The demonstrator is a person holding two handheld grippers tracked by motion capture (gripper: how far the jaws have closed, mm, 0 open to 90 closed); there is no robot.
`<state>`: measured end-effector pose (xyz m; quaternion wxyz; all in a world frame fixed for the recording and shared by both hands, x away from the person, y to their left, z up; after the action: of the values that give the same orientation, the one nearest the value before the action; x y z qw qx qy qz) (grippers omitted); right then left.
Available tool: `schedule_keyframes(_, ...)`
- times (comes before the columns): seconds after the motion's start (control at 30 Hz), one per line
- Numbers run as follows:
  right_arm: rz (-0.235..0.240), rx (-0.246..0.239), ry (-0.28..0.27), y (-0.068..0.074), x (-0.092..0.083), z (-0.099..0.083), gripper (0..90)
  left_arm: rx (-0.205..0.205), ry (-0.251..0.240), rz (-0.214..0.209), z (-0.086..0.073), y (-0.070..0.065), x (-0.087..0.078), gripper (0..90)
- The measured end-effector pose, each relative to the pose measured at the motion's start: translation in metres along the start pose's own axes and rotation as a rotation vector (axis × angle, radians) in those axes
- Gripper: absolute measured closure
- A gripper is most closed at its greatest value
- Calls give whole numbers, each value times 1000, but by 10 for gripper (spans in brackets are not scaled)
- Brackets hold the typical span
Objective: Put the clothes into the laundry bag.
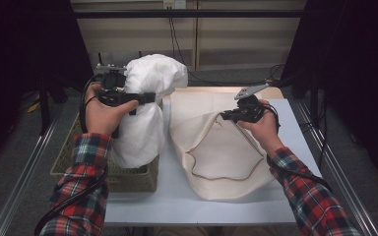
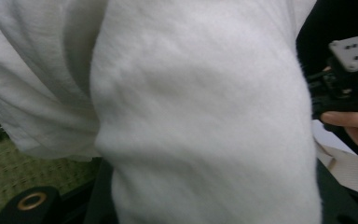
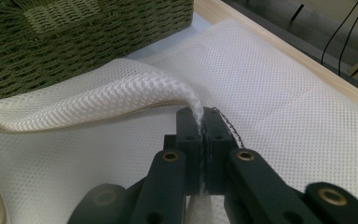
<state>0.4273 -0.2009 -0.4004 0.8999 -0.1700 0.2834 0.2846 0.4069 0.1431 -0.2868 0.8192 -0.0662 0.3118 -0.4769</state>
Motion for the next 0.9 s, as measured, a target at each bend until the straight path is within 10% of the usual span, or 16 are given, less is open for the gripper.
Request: schedule_keyframes(0.9,-24,45,7,-10,7,2,879,109,125,-321,-8,-72,36,560)
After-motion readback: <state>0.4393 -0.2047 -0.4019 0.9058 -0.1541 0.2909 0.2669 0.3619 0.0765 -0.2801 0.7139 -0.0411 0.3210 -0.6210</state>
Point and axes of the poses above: each handheld gripper's, and its own axes: x roughly forward along the jaws, z roughly out of its top, y roughly to its left, the point moved 3 cm from there along x, roughly forward along the jaws, and after that the axes turned 14 degrees about -z, right-handed, at the moved point
